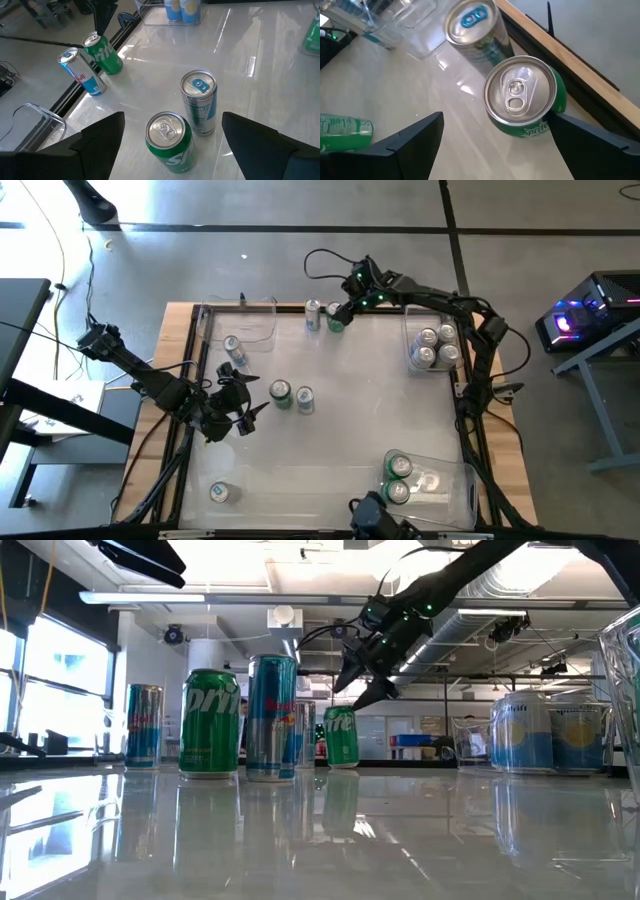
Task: Sort soda cans
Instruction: Put the top green soda can into the bottom transparent bin
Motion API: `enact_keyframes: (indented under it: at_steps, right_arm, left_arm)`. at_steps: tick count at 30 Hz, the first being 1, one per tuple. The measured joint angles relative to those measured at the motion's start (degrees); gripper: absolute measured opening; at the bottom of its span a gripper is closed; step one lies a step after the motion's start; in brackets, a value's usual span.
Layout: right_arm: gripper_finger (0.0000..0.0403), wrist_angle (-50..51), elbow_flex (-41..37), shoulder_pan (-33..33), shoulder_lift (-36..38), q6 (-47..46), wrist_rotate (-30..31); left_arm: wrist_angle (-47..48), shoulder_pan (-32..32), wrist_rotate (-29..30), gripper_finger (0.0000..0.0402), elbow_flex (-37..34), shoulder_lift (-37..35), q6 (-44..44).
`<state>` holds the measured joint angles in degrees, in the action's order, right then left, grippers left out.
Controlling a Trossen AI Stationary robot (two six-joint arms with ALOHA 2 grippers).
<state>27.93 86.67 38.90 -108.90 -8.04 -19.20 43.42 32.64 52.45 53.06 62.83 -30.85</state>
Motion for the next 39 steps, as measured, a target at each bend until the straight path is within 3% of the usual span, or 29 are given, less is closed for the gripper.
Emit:
enact_keyframes:
  at_steps: [19, 22, 28, 34, 39]
  right_arm:
    - [0.0357, 14.1, -0.2, -1.4, 1.1, 2.7, -1.1]
    - [0.0357, 16.3, -0.2, -2.3, 2.6, 4.6, 2.2]
    - [0.0357, 14.0, 0.0, -6.3, 5.5, 16.4, 18.3]
    - [0.0357, 7.4, -0.1, -7.2, 4.3, 27.4, 20.0]
    - [0.0357, 2.8, -0.1, -6.1, 4.0, 29.3, 18.5]
  left_arm:
    - [0.0, 0.0, 0.1, 0.0329, 0.0, 0.0, 0.0]
    - [0.1, 0.0, 0.1, 0.0329, 0.0, 0.0, 0.0]
    - [0.0, 0.0, 1.3, 0.0329, 0.0, 0.0, 0.9]
    - [0.1, -1.3, 1.7, 0.0329, 0.0, 0.0, 1.0]
    - [0.0, -2.7, 1.4, 0.0329, 0.0, 0.2, 1.4]
